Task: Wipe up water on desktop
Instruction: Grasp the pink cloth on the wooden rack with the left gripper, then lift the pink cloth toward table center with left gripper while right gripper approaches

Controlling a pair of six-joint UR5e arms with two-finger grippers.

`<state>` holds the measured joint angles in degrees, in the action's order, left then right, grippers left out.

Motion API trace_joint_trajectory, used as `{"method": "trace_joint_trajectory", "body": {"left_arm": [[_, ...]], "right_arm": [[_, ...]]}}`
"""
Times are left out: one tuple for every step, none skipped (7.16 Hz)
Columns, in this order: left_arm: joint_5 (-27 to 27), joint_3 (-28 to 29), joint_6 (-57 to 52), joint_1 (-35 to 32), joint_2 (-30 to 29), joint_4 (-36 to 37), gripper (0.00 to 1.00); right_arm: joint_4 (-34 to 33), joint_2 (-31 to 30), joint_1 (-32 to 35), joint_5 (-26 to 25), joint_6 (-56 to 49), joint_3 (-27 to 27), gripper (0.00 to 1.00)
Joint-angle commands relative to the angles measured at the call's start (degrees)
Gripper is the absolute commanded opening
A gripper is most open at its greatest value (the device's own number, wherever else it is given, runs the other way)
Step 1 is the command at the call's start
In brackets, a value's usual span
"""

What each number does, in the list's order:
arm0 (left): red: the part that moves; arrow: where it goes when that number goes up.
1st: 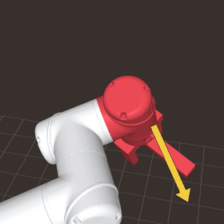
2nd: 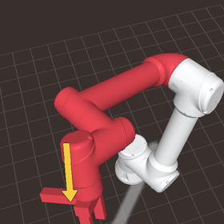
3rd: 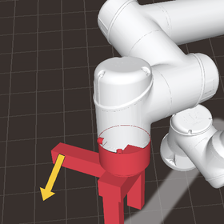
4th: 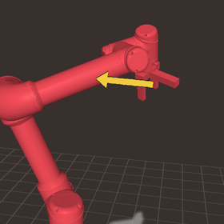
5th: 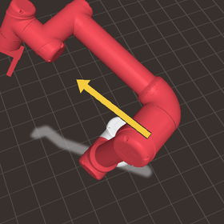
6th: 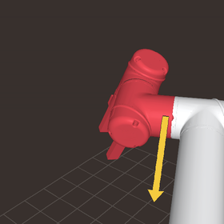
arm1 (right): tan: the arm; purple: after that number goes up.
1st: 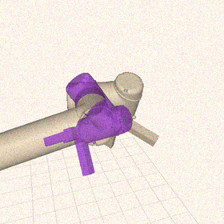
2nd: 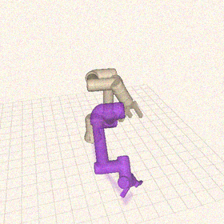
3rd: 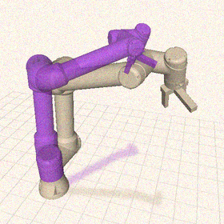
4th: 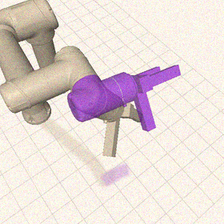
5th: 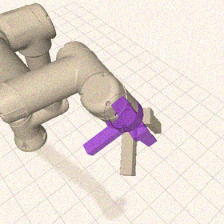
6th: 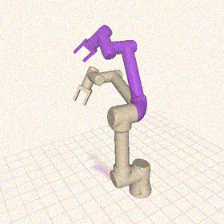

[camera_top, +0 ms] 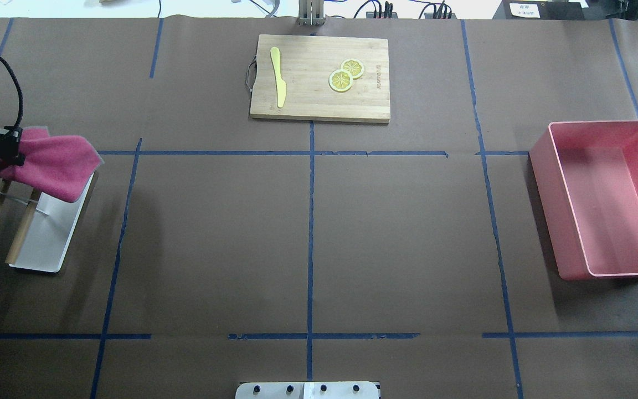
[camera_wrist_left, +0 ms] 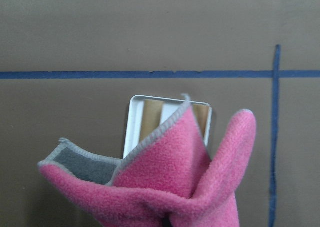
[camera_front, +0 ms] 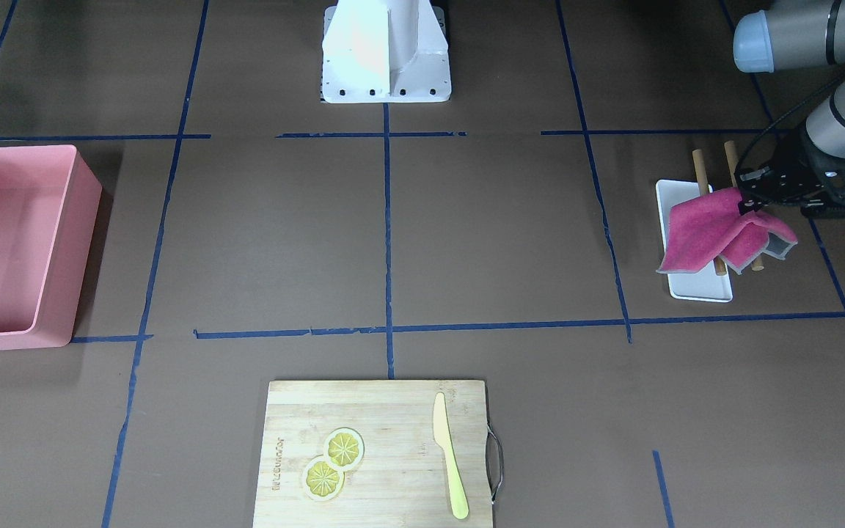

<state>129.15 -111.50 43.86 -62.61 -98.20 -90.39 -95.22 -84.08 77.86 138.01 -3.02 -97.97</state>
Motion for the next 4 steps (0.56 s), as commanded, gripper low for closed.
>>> {"method": "trace_joint_trajectory", "body": {"left_arm": [[1.97, -0.57, 11.19, 1.86, -7.06, 0.22, 0.00], [2.33, -0.04, 18.29, 5.53, -11.36, -0.04, 0.00], [1.90, 1.01, 27.41, 9.57, -16.19, -0.05, 0.00], [1.72, 2.32, 33.51, 12.49, -19.80, -0.13, 0.00]], "right_arm": [[7.71, 0.23, -8.12, -0.10, 16.63, -5.90, 1.00], [17.69, 0.49, -12.77, -1.24, 27.43, -5.91, 1.00], [26.41, 0.58, -15.69, -3.08, 37.64, -6.00, 1.00], [31.80, 0.67, -18.42, -4.14, 42.96, -6.18, 1.00]]}}
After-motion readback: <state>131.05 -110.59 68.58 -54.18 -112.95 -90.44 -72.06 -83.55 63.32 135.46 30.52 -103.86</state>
